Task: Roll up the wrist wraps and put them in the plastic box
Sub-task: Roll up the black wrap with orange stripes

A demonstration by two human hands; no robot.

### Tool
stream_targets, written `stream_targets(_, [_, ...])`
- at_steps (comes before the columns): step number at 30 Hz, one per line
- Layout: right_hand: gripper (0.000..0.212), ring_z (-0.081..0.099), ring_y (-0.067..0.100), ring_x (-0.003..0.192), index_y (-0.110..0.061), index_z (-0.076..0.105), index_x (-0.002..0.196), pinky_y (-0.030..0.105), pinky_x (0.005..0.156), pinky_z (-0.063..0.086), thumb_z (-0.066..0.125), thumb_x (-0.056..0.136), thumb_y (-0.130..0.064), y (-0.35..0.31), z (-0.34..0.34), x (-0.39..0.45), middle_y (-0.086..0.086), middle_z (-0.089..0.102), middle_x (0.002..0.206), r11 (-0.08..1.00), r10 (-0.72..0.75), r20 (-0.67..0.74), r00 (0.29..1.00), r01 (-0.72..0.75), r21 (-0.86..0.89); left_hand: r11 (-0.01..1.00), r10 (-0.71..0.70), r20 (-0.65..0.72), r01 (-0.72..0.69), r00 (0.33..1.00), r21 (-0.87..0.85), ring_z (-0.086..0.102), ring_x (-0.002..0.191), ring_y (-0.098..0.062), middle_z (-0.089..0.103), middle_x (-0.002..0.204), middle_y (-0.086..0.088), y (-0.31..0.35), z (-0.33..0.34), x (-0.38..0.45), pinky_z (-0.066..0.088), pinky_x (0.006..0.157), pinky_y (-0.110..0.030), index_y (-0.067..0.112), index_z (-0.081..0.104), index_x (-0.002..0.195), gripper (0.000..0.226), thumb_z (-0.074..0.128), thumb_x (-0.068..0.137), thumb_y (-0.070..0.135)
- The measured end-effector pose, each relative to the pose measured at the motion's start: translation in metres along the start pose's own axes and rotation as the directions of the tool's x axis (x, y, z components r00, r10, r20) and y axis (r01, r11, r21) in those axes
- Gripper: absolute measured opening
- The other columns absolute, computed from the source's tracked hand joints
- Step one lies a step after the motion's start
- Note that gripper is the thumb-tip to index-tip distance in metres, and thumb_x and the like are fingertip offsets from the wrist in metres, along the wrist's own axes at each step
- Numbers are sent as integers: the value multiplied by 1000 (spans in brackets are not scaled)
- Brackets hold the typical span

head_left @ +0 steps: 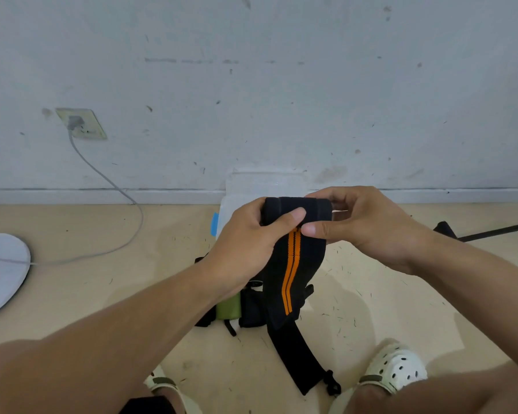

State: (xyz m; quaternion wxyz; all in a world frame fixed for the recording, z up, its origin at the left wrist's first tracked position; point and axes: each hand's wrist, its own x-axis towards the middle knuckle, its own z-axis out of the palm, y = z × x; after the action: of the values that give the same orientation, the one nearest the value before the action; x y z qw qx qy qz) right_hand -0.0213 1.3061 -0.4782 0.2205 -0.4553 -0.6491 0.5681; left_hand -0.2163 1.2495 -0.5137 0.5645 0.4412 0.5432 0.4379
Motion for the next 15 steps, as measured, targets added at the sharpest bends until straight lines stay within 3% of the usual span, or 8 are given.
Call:
stream_targets(4, [28, 79, 23, 87, -14, 77, 106, 29, 77, 64, 85, 79, -15, 0, 3, -2, 8, 80, 97, 999, -36, -51, 998, 35, -23, 997, 39, -34, -37, 999, 73, 75, 104, -15, 80, 107, 4, 1, 2, -1, 57, 102, -47, 24, 73, 121, 29, 59, 102, 42])
stream_targets(9, [18, 77, 15, 70, -22, 78, 107, 26, 70, 62, 80, 89, -23, 5, 11, 4, 2, 78, 89, 963, -103, -64, 993, 83, -256, 998, -54, -61, 53, 997, -13, 76, 104, -20, 80, 106, -1, -6, 4, 0, 56, 102, -50, 24, 74, 118, 29, 57, 105, 42])
stream_targets(15, [18, 77, 24, 77, -24, 75, 111, 40, 78, 64, 75, 94, -21, 7, 9, 8, -1, 79, 95, 979, -92, -32, 995, 85, -183, 983, -124, 4, 123, 992, -132, 75, 109, -28, 78, 114, -9, -3, 2, 1, 55, 103, -53, 15, 70, 125, 37, 64, 101, 42])
